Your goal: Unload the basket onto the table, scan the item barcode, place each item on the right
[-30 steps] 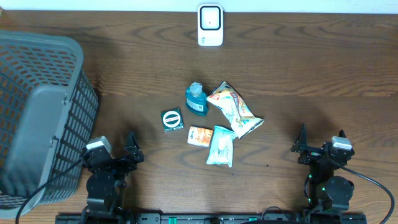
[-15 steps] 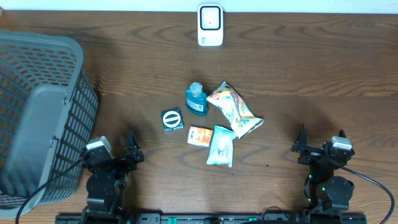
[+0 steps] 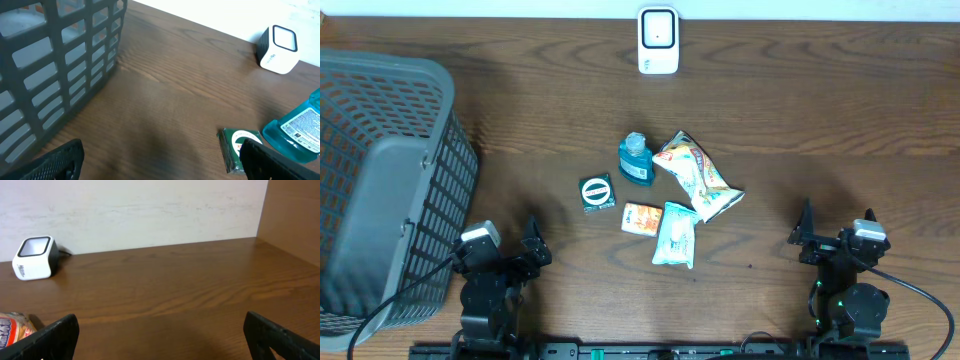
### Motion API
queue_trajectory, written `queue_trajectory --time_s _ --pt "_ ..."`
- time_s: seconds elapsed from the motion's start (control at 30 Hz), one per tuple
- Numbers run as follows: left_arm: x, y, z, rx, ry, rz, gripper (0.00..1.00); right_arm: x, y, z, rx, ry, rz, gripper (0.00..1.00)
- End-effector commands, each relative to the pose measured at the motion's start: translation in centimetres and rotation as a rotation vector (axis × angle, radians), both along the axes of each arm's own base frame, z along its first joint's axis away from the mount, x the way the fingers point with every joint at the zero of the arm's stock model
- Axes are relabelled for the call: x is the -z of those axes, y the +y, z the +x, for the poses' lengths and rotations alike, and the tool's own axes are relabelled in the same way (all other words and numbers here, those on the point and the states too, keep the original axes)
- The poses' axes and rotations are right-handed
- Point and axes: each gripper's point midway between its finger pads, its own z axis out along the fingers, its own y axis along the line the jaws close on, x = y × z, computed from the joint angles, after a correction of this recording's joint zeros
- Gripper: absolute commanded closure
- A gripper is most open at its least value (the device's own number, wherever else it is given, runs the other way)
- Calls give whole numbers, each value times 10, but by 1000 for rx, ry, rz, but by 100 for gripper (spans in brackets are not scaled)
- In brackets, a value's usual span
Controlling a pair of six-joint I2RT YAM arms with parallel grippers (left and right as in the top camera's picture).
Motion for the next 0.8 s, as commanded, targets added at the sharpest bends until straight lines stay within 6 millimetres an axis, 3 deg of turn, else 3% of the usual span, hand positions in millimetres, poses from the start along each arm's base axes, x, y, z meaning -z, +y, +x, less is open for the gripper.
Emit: queue_trajectory --time_s 0.0,0.57,0.7,0.77 --pt "12 4 -3 -21 39 -2 2 0 -2 0 10 3 -12 1" --pt "12 4 -3 -21 40 -2 2 -3 -3 0 14 -14 -13 1" --pt "12 4 -3 -21 40 -2 2 -6 5 1 -30 -37 71 1" --pt "12 4 -3 -21 40 -2 1 -19 14 2 -78 -93 111 1"
